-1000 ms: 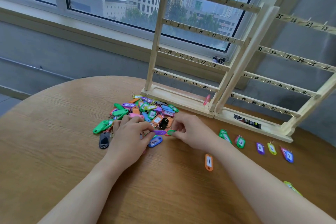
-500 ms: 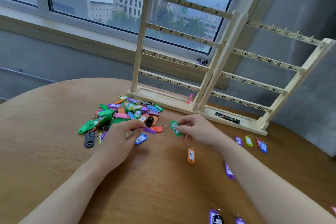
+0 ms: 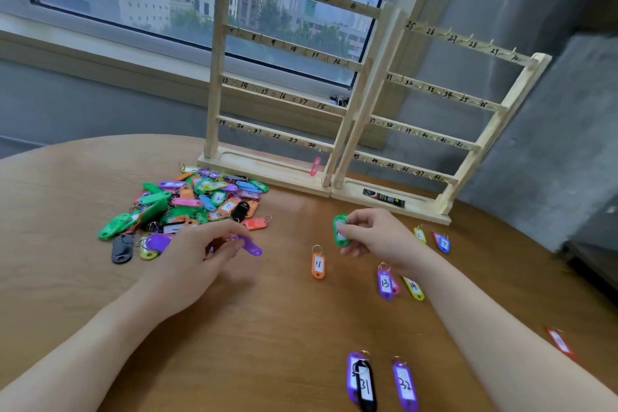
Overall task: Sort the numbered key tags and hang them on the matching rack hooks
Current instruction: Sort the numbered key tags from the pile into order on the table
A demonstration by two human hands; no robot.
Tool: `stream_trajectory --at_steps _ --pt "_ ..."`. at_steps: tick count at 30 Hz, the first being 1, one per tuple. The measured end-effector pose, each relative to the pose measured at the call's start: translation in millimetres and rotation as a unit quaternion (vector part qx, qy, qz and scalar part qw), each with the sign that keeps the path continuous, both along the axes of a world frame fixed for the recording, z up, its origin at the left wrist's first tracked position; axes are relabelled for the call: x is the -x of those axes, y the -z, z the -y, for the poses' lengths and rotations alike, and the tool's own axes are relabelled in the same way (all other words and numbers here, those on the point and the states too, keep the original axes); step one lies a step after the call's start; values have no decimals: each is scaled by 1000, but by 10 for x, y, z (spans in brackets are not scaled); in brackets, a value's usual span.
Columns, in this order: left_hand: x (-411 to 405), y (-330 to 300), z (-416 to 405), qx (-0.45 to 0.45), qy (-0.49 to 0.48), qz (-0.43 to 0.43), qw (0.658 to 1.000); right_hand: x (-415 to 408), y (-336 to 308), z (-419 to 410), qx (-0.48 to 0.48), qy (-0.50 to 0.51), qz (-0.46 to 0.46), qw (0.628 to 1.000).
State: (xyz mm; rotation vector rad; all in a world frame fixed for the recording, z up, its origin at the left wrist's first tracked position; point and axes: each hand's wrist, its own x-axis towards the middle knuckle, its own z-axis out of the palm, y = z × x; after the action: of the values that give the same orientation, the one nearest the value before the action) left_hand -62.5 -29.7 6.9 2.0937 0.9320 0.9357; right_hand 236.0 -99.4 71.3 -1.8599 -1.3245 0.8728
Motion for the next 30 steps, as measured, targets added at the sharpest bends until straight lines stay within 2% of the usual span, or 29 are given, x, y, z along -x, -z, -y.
stream_trajectory --at_steps 10,14,19,30 --pt "-56 -49 82 -8 27 -4 1000 -75 51 105 -8 29 19 999" --pt "-75 3 40 -5 10 11 1000 62 96 18 -17 14 15 1000" --pt "-72 30 -11 7 -9 32 999 282 148 -119 -27 -36 77 996" --pt "-97 19 -40 -12 -27 10 1000 674 300 -335 -37 -90 191 977"
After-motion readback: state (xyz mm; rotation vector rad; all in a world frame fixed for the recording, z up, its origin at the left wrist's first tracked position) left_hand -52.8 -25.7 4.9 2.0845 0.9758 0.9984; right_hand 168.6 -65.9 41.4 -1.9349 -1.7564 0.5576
